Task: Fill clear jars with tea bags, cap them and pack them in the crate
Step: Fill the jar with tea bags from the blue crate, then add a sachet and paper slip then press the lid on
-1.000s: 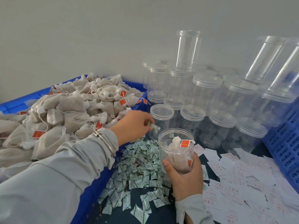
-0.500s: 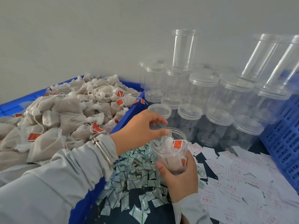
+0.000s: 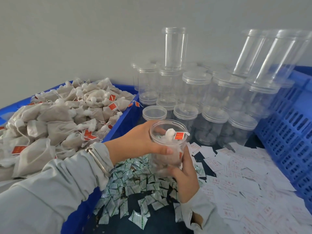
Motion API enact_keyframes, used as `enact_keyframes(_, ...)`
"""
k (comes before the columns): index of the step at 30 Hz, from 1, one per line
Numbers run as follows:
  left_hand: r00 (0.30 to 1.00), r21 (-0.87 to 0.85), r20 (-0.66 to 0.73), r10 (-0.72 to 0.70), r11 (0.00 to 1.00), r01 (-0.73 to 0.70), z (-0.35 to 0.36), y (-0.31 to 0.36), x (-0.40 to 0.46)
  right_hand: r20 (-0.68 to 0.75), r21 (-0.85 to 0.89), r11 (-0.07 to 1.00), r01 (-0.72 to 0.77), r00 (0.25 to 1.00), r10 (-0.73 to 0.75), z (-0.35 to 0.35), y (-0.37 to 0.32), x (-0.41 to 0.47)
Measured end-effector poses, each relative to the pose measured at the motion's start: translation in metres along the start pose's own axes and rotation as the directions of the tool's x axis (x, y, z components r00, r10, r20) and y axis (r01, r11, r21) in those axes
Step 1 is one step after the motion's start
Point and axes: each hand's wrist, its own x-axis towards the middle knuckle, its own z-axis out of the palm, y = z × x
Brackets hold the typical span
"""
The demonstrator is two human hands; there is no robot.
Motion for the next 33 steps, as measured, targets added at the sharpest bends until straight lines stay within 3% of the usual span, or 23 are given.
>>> enact_keyframes(2, 0.999, -0.024, -0.028, -0.023, 0.999, 0.023, 0.001, 0.001, 0.0, -0.02, -0.007, 0.996, -0.088, 0.996, 0.088, -0.011, -0.005, 0.006)
enact_keyframes(5, 0.997, -0.041, -0.058, -0.055, 0.998, 0.052, 0.001, 0.003, 0.0, -0.207, -0.34, 0.932, -0.122, 0.977, 0.053, -0.046, -0.004, 0.015)
enact_keyframes(8, 0.995, -0.054, -0.092, -0.045, 0.998, 0.04, 0.002, 0.009, -0.002, -0.301, -0.72, 0.645, -0.257, 0.953, 0.045, -0.092, 0.006, 0.03)
enact_keyframes(11, 0.992, -0.14, -0.11, -0.053, 0.99, 0.037, 0.006, 0.011, 0.0, -0.356, -0.882, 0.277, -0.381, 0.924, 0.137, -0.119, 0.023, 0.041)
enact_keyframes(14, 0.995, -0.153, -0.081, -0.051, 0.988, 0.038, 0.011, 0.012, -0.001, -0.384, -0.897, 0.164, -0.412, 0.906, 0.177, -0.124, 0.041, 0.041)
enact_keyframes(21, 1.0, -0.022, -0.019, -0.011, 1.0, 0.011, 0.019, 0.013, -0.003, -0.388, -0.888, 0.246, -0.388, 0.92, 0.051, -0.121, 0.044, 0.041)
enact_keyframes(25, 0.997, 0.005, -0.041, -0.062, 0.998, 0.063, 0.017, 0.008, -0.001, -0.371, -0.886, 0.309, -0.346, 0.928, -0.023, -0.121, 0.04, 0.037)
enact_keyframes(27, 0.995, 0.044, -0.048, -0.084, 0.995, 0.086, 0.017, 0.004, 0.001, -0.37, -0.867, 0.395, -0.303, 0.923, -0.103, -0.118, 0.035, 0.036)
enact_keyframes(30, 0.993, 0.092, -0.042, -0.108, 0.989, 0.111, 0.017, 0.001, 0.001, -0.427, -0.759, 0.622, -0.192, 0.868, -0.254, -0.112, 0.019, 0.03)
enact_keyframes(33, 0.996, 0.122, -0.022, -0.088, 0.988, 0.09, 0.018, -0.001, 0.001, -0.467, -0.702, 0.711, -0.04, 0.78, -0.416, -0.103, -0.008, 0.021)
